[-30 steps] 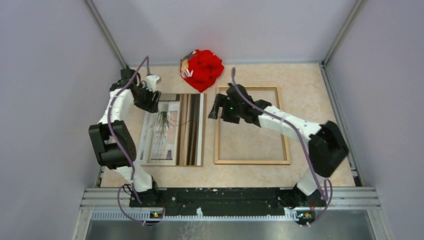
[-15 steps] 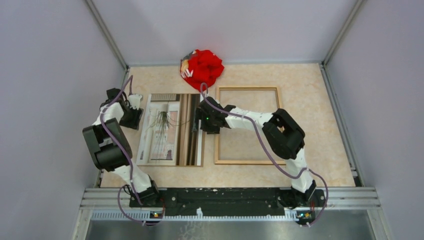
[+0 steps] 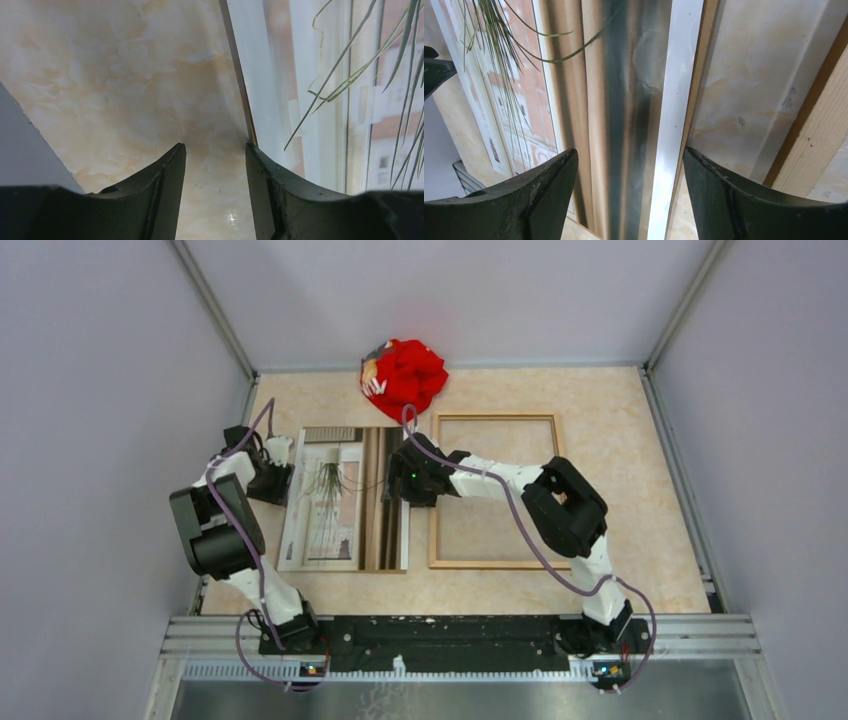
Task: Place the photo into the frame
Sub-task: Pick up the photo at the center of the board.
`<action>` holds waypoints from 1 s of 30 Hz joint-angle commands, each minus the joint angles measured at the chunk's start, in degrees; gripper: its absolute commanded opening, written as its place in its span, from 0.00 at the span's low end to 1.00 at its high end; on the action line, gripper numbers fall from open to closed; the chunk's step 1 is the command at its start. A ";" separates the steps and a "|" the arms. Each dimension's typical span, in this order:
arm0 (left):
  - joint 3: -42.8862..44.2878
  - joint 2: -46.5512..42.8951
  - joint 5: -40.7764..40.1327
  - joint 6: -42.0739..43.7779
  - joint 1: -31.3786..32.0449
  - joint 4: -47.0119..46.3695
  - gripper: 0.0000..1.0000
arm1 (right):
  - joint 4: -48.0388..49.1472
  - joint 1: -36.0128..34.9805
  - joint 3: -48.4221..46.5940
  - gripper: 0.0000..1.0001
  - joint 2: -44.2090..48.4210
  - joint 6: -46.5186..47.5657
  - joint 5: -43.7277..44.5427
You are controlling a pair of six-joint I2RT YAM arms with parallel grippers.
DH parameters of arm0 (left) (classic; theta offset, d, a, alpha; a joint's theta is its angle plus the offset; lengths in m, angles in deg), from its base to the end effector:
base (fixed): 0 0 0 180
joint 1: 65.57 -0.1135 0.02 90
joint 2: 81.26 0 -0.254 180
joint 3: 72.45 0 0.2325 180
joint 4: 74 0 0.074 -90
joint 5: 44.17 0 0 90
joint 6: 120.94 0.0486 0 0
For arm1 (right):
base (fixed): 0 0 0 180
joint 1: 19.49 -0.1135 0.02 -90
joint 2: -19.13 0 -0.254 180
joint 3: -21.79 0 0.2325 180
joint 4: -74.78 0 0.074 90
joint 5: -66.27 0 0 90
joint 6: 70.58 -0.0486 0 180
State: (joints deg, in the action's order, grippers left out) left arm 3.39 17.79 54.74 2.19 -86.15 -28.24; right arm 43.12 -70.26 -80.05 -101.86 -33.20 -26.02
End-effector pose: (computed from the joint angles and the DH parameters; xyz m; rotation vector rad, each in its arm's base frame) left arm 0.2998 0.1045 0.1588 0.3395 2.7240 0.0394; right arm 0.2817 0.3481 0.1600 0.0239 2.6428 0.7710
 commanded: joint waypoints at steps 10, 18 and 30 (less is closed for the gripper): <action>-2.99 -3.72 3.53 -2.52 3.39 -1.41 0.55 | 10.42 0.69 6.10 0.76 2.65 -5.58 -6.32; -3.93 -4.17 4.66 -3.10 3.90 -1.46 0.54 | 9.54 0.45 5.25 0.75 4.53 -5.36 -7.51; -5.48 -6.64 5.72 -2.91 4.67 -1.20 0.54 | -6.07 -1.19 0.02 0.75 1.84 -1.21 1.67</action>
State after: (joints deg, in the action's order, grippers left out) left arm -0.96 12.98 58.56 -0.15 -81.32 -29.79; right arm 42.84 -70.50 -76.86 -99.52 -36.15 -28.14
